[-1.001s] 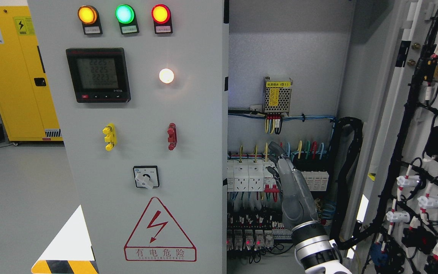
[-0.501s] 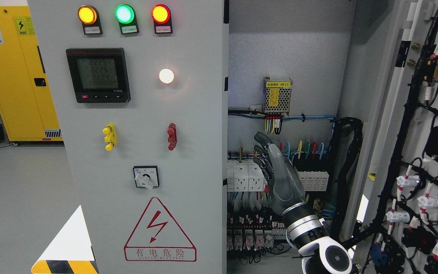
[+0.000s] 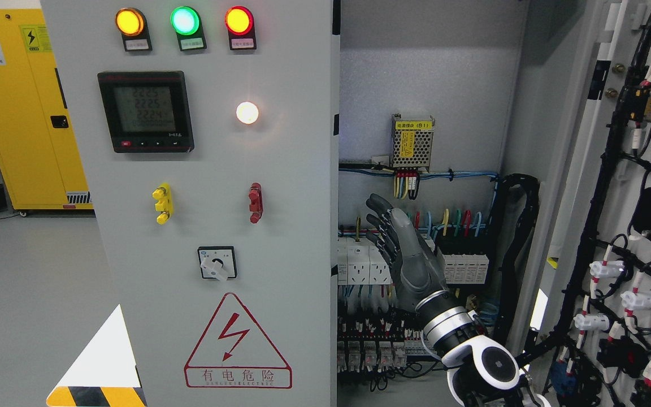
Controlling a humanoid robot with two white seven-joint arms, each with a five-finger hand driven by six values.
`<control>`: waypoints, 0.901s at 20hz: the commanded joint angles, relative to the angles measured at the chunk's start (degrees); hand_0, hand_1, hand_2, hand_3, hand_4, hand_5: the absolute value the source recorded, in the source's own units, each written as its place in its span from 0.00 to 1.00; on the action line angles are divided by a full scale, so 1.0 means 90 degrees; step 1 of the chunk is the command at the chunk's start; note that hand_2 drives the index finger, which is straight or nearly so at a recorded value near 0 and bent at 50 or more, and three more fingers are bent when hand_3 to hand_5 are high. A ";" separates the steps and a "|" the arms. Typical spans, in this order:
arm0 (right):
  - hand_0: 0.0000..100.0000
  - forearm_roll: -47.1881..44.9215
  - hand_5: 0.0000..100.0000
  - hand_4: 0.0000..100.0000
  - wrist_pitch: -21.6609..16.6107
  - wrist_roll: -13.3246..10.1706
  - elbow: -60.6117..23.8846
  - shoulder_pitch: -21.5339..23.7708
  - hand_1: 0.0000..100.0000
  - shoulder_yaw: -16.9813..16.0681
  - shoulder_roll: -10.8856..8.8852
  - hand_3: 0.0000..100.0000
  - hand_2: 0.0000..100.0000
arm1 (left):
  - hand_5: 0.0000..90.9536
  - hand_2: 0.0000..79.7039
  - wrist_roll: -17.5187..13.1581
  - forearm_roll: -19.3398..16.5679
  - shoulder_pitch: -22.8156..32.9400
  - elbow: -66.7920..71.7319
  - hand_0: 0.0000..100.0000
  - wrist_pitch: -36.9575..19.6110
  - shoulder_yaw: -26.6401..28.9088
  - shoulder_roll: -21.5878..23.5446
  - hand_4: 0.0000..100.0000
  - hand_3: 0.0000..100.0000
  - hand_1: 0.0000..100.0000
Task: Open door with both hands
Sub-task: 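Reach the right hand up to the inner edge of the closed door, then hook the right hand's fingers behind the closed door's edge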
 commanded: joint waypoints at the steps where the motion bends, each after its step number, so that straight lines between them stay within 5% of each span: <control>1: 0.22 -0.0468 0.00 0.00 -0.0012 0.0324 0.0373 -0.0143 0.07 -0.0004 0.0039 0.00 0.00 | 0.00 0.00 0.0000 -0.0002 -0.0186 0.0117 0.00 0.0002 0.0000 -0.0049 0.00 0.00 0.00; 3: 0.22 -0.0449 0.00 0.00 0.0007 0.0930 0.0421 -0.0220 0.07 -0.0032 0.0048 0.00 0.00 | 0.00 0.00 0.0000 -0.0002 -0.0186 0.0117 0.00 0.0002 0.0000 -0.0049 0.00 0.00 0.00; 15: 0.22 -0.0594 0.00 0.00 -0.0119 0.1117 0.1290 -0.0523 0.07 -0.0111 -0.0059 0.00 0.00 | 0.00 0.00 0.0000 -0.0002 -0.0186 0.0117 0.00 0.0002 0.0000 -0.0068 0.00 0.00 0.00; 18: 0.22 -0.0703 0.00 0.00 -0.0129 0.1643 0.1310 -0.0563 0.07 -0.0120 -0.0059 0.00 0.00 | 0.00 0.00 0.0000 -0.0002 -0.0186 0.0117 0.00 0.0002 0.0000 -0.0068 0.00 0.00 0.00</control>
